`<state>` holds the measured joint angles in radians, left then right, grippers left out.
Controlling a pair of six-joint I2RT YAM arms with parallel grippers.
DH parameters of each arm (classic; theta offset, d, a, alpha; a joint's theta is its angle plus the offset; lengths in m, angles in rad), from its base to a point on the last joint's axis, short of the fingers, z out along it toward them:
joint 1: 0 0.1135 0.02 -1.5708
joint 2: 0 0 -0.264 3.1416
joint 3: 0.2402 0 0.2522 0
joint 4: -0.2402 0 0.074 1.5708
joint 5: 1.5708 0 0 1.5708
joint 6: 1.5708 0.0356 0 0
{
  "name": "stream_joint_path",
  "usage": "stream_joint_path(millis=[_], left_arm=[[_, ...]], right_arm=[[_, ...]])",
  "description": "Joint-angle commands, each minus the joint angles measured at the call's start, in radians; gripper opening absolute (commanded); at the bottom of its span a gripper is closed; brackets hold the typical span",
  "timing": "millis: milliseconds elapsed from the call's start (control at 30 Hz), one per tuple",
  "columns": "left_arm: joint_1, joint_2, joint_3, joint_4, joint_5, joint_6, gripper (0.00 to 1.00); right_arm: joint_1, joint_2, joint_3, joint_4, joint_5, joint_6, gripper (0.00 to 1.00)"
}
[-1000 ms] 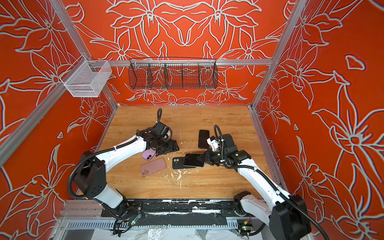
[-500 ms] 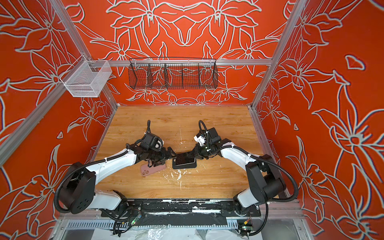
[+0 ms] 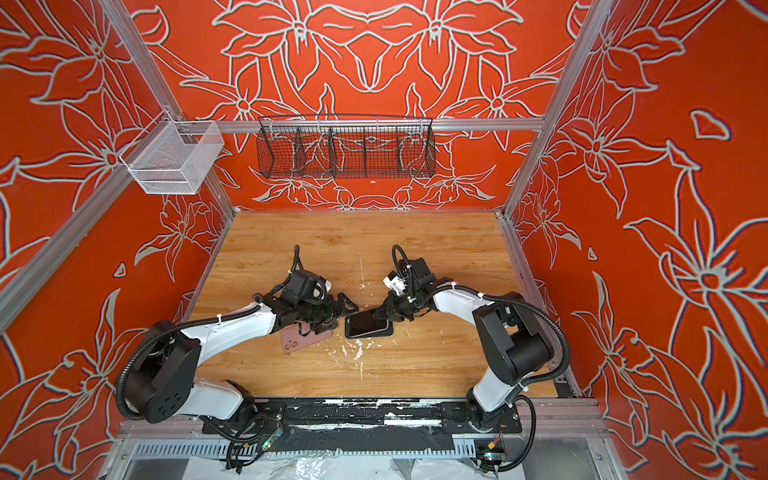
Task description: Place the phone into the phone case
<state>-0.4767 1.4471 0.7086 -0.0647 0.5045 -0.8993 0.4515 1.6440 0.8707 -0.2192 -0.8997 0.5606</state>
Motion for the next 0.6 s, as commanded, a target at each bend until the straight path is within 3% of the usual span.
stream_joint_path(millis=[0,567], left_arm=[[0.007,0.035,-0.010,0.061,0.011,-0.015,0.97],[0.006,0.136,-0.034,0.178,0.005,-0.049,0.97]], right_arm=[[0.006,0.018,-0.001,0.024,-0.043,-0.030,0.00],[0.006,0.111,-0.007,-0.047,0.025,-0.087,0.00]])
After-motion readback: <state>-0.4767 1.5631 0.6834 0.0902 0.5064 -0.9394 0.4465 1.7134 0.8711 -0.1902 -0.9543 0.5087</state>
